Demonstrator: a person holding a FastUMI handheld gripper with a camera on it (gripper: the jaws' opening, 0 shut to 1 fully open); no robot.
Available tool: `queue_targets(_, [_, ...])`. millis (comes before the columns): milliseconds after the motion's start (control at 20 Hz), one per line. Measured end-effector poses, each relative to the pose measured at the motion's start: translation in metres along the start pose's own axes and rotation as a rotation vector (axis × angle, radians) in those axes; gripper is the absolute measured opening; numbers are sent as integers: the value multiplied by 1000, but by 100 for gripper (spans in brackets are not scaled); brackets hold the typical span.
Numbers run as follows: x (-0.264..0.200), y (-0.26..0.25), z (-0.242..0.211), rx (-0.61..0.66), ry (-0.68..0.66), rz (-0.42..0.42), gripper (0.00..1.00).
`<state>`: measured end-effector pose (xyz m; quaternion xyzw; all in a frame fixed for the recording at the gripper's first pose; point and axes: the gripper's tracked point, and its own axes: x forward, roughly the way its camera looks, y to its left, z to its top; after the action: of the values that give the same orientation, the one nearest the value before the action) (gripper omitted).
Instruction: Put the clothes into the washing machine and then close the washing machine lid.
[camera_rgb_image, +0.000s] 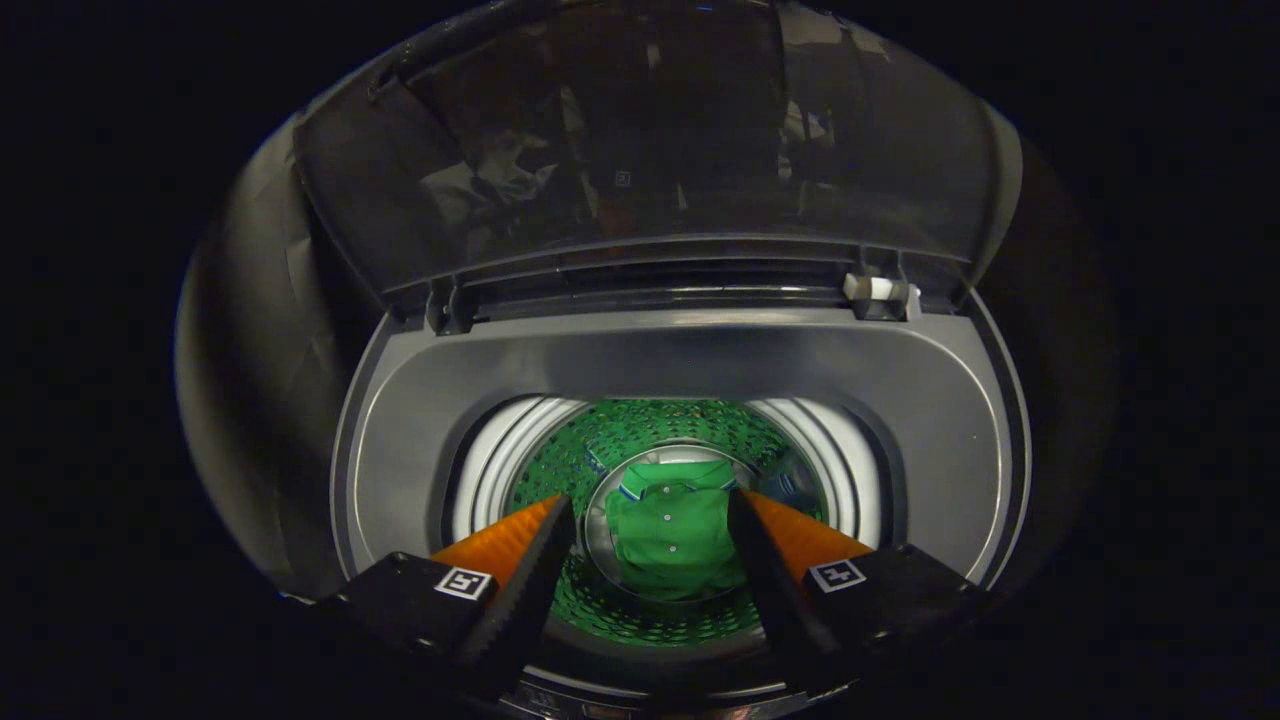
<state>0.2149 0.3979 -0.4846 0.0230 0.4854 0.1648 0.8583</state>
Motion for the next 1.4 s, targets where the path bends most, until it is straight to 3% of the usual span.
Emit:
queue_targets(250, [-22, 0, 11, 0, -45, -3, 99])
queue_targets(550, [-85, 7, 45, -19, -157, 13, 99])
queue_targets(1050, [-176, 28, 159, -133, -420, 32, 99])
queue_targets(1400, [-216, 50, 229, -129, -557, 71, 98])
